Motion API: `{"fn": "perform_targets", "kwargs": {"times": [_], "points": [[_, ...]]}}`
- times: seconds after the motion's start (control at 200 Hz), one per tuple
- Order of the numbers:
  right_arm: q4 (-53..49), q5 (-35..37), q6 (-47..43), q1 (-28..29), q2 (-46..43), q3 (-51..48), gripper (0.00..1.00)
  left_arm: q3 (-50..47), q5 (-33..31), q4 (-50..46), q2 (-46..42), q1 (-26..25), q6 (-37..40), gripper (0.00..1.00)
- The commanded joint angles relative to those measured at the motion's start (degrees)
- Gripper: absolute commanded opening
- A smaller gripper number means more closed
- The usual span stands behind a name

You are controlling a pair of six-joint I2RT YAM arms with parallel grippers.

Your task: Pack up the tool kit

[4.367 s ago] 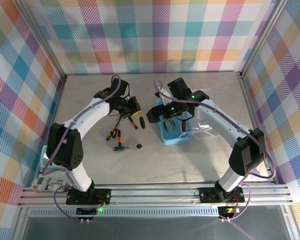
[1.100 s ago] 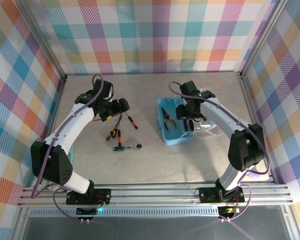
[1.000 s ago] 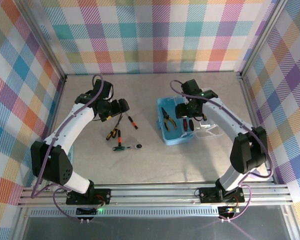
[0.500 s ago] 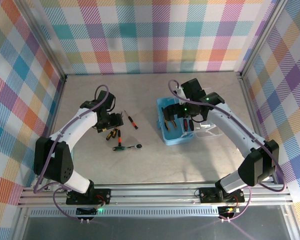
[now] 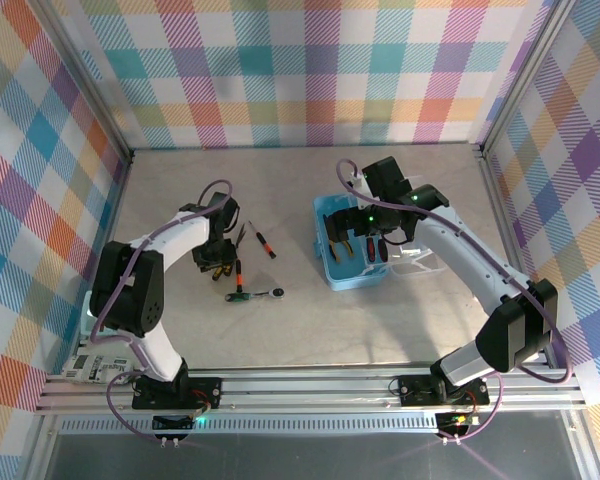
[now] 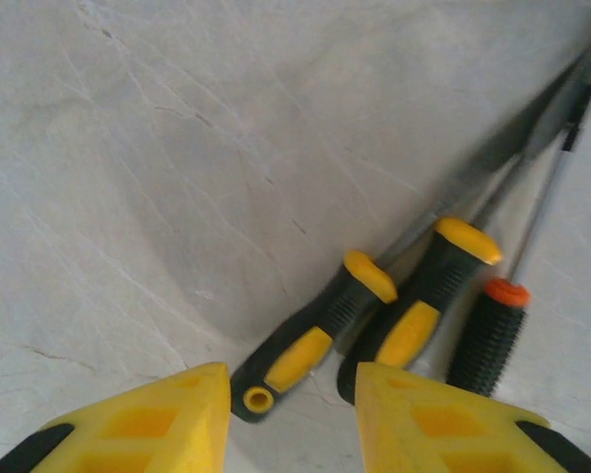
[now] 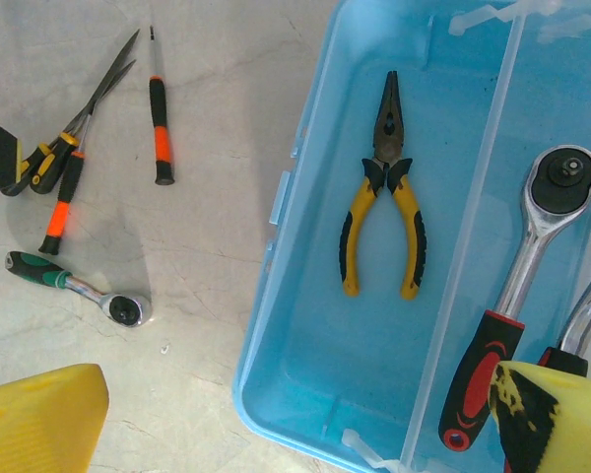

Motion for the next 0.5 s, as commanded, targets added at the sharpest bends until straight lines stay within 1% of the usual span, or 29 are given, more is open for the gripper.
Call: {"fn": "perform_targets", "kwargs": {"times": [0.0, 0.21, 0.495], "points": [[0.20, -0.91, -0.56, 0.20, 1.12, -0.39, 0.99, 0.40, -1.53, -0.75, 1.88, 0.81, 1.23, 0.38], [-0.02, -1.00, -0.65, 0.19, 1.99, 0.49, 0.99, 1.52, -2.29, -1.14, 5.46, 0.81, 2.51, 0.39], [-0.49, -1.09, -0.74, 0.20, 2.92, 1.40, 0.99, 1.70, 1.11, 0.44, 7.46, 0.72, 3.55, 0.39]]}}
